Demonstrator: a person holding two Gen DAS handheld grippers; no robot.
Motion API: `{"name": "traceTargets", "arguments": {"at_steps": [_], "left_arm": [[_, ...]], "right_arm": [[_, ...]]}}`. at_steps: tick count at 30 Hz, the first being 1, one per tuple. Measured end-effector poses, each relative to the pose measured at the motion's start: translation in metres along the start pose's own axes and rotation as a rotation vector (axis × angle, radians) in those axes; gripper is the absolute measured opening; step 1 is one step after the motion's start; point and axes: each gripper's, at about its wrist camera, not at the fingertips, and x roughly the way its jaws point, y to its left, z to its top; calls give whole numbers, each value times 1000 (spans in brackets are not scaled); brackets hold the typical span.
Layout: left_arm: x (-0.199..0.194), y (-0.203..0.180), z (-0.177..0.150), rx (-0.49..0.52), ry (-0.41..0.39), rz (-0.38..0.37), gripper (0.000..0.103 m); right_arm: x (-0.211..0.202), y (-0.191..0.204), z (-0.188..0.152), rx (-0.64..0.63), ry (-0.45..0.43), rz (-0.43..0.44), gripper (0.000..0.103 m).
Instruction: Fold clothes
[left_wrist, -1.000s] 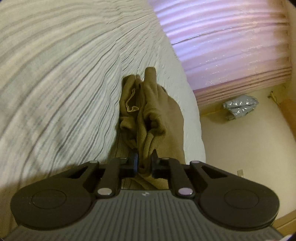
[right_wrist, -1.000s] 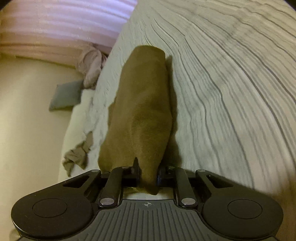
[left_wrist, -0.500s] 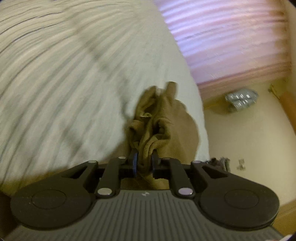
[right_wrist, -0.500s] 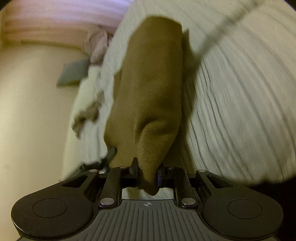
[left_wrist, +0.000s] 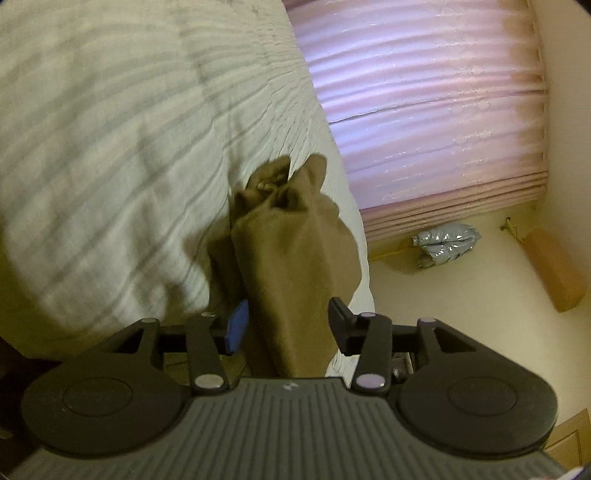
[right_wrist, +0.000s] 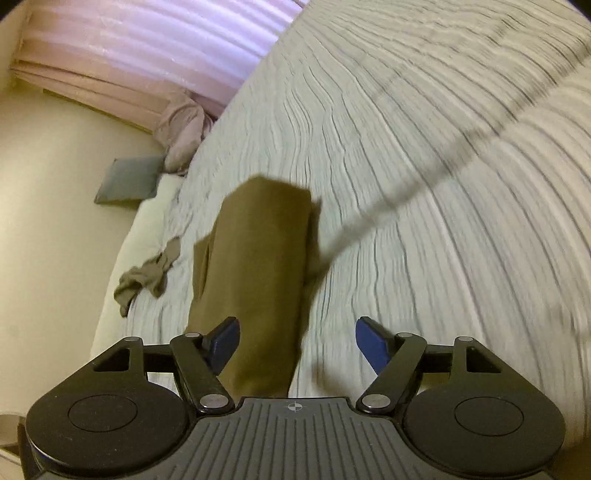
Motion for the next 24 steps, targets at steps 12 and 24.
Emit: {"name": "traceTargets", "arguments": {"at_steps": [12, 24], "left_arm": [[16, 24, 13, -123, -110, 13, 28], [53, -12, 95, 128, 88, 61, 11]], "right_arm": [[85, -15, 69, 17, 42, 181, 80], [31, -2, 16, 57, -105, 82, 20]]}}
